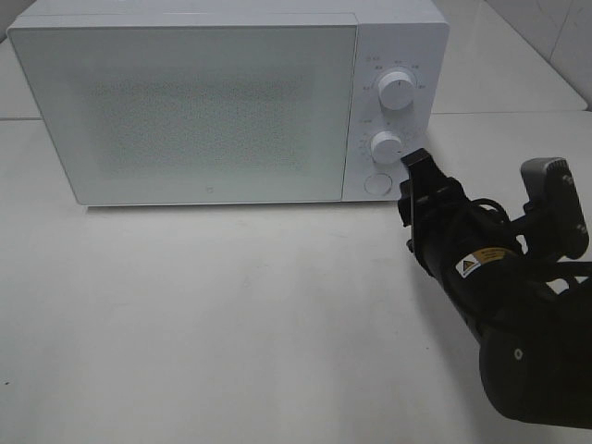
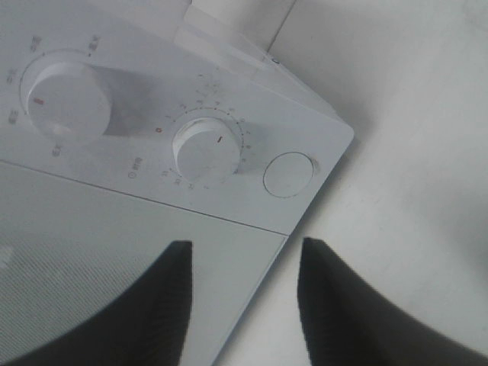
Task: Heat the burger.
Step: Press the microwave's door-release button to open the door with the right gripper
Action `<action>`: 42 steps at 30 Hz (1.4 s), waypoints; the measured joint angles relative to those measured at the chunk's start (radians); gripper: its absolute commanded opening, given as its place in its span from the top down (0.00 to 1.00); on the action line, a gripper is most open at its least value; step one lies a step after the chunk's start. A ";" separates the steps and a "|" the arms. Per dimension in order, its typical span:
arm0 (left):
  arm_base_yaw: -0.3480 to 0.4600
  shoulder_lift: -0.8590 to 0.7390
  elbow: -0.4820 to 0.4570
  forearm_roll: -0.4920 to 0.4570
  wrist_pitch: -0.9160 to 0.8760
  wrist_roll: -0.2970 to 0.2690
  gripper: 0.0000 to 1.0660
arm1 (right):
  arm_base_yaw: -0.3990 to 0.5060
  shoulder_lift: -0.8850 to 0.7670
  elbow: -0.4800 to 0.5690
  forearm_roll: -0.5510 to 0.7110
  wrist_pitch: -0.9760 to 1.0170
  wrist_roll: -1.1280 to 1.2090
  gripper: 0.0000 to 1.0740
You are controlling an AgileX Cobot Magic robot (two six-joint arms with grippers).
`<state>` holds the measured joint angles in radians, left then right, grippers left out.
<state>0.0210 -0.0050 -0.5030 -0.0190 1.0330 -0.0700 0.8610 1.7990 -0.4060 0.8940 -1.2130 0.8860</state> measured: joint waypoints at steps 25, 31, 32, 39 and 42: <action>0.000 0.000 0.000 0.000 0.000 0.000 0.06 | 0.000 0.000 0.000 0.005 0.102 0.494 1.00; 0.000 0.000 0.000 0.000 0.000 0.000 0.06 | -0.043 0.000 -0.024 -0.036 0.172 0.461 1.00; 0.000 0.000 0.000 0.000 0.000 0.000 0.06 | -0.043 0.000 -0.024 -0.036 0.172 0.461 1.00; 0.000 0.000 0.000 0.000 0.000 0.000 0.06 | -0.118 0.018 -0.098 -0.136 0.237 0.438 1.00; 0.000 0.000 0.000 0.000 0.000 0.000 0.06 | -0.134 0.049 -0.125 -0.163 0.243 0.441 1.00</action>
<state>0.0210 -0.0050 -0.5030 -0.0190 1.0330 -0.0700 0.7270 1.8480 -0.5310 0.7310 -0.9700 1.3270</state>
